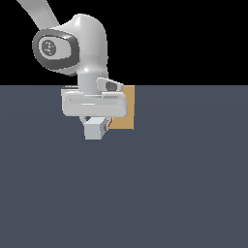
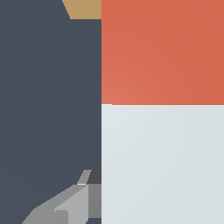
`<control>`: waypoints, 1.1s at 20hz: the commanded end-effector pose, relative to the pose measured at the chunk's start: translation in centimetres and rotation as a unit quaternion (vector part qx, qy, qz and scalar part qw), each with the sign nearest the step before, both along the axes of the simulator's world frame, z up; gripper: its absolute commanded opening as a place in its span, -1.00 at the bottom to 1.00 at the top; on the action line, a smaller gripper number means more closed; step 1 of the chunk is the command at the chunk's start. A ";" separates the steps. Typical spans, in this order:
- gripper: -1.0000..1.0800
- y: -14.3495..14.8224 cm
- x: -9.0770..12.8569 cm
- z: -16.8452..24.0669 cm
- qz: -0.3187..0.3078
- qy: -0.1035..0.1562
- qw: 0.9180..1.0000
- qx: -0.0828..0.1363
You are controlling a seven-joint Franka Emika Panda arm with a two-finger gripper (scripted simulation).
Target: Insert the peg into the horizontal hole in a box.
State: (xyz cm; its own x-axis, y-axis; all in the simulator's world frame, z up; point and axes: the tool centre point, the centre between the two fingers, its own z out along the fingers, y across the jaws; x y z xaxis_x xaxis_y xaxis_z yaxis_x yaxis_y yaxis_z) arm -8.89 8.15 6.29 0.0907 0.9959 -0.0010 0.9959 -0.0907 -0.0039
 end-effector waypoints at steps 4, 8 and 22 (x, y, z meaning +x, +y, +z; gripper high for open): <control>-1.00 0.1 0.3 0.3 -0.001 -0.003 1.000 0.001; -1.00 0.1 0.4 0.4 -0.001 -0.004 1.000 0.001; -1.00 6.0 0.7 0.3 -0.001 -0.002 1.000 0.001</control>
